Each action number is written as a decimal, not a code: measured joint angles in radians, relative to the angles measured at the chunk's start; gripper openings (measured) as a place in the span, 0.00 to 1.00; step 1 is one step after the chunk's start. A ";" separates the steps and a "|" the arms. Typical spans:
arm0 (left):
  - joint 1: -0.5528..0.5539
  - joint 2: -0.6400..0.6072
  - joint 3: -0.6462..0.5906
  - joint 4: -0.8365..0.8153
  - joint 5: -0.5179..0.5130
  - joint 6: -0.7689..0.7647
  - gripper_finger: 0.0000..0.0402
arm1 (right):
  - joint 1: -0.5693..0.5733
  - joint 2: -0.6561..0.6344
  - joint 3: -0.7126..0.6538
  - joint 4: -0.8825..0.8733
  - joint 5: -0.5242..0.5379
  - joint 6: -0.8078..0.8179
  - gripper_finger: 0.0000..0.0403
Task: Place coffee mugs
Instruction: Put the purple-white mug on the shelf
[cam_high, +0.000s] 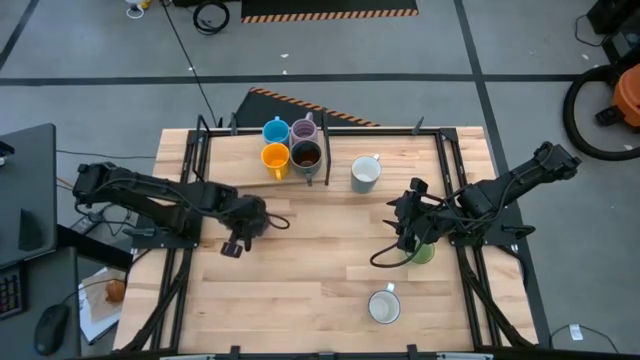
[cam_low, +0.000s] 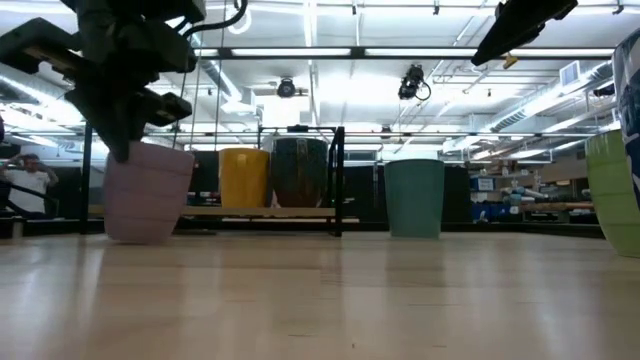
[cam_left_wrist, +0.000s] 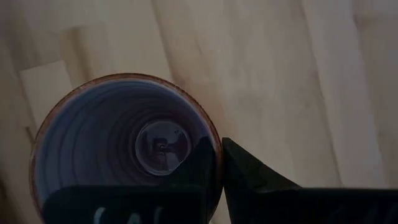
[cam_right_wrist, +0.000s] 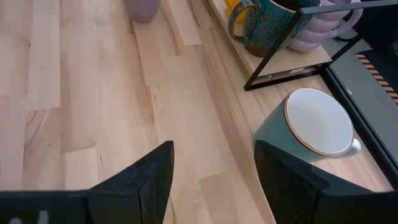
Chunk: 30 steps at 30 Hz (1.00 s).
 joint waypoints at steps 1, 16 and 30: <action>0.000 0.000 0.000 0.002 -0.005 -0.003 0.07 | 0.000 0.000 0.000 0.000 0.000 0.000 0.57; 0.000 0.000 0.000 -0.002 -0.017 -0.161 0.23 | 0.000 0.000 0.000 0.000 -0.003 -0.001 0.57; 0.043 0.000 0.123 -0.002 -0.071 -0.545 0.31 | 0.000 0.000 0.000 0.009 0.000 -0.005 0.57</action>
